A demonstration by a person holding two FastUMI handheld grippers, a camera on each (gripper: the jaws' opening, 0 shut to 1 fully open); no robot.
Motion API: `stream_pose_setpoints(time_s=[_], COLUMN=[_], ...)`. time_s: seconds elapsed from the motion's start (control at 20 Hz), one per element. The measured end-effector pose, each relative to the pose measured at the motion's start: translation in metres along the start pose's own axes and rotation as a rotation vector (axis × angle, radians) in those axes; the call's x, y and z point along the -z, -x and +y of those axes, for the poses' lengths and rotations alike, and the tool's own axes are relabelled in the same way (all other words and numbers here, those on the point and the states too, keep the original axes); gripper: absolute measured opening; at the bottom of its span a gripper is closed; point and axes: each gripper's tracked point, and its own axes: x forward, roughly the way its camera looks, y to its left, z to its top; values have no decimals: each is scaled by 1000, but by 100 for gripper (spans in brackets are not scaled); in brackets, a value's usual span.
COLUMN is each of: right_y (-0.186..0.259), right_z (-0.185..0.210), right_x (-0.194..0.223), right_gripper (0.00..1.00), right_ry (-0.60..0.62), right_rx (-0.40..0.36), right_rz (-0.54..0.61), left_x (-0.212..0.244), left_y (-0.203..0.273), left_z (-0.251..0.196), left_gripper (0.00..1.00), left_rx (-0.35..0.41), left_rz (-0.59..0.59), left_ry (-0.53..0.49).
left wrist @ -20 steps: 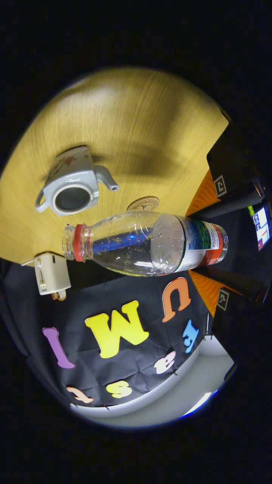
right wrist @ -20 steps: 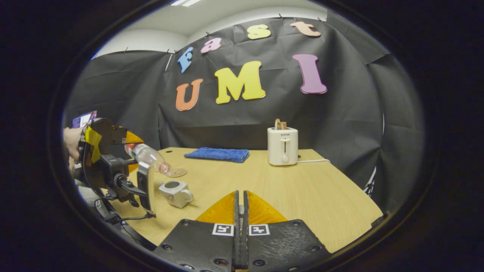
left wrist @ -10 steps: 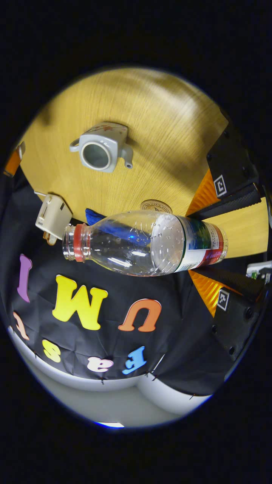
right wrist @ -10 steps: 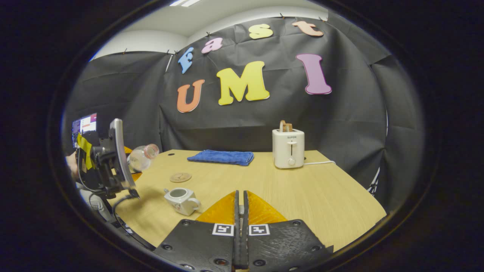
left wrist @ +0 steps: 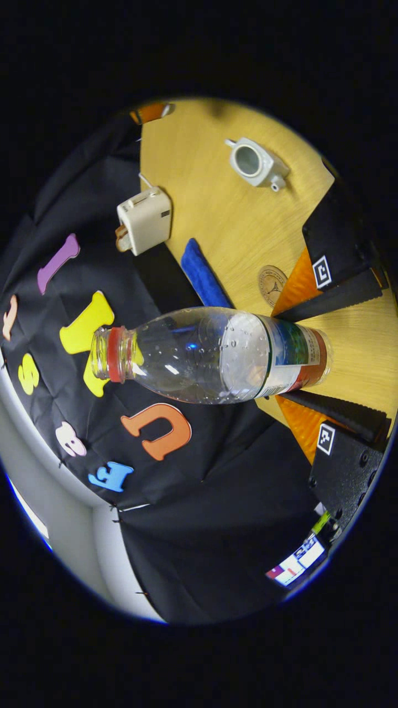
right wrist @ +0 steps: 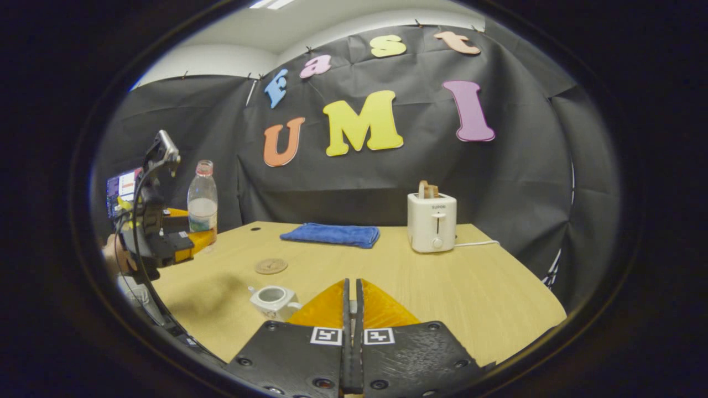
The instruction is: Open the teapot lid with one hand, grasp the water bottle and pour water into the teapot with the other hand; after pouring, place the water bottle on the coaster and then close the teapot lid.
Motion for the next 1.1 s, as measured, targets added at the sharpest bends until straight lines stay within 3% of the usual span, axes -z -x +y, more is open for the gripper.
stream_pose_setpoints(time_s=[0.3, 0.5, 1.1], right_y=[-1, -2, -6], right_z=[-3, -9, -21], right_x=[-2, -3, 11], right_gripper=[0, 0, 0], right_ry=[-4, -5, -8], right_rx=[12, 24, 58], right_rz=[-1, 1, 32], left_x=[-59, -83, -2], left_y=[-47, -80, -152], left_z=[-1, -10, -66], left_gripper=[73, 73, 74], left_rx=[91, 136, 234], left_rz=[-79, -114, 24], left_ry=[248, 331, 459])
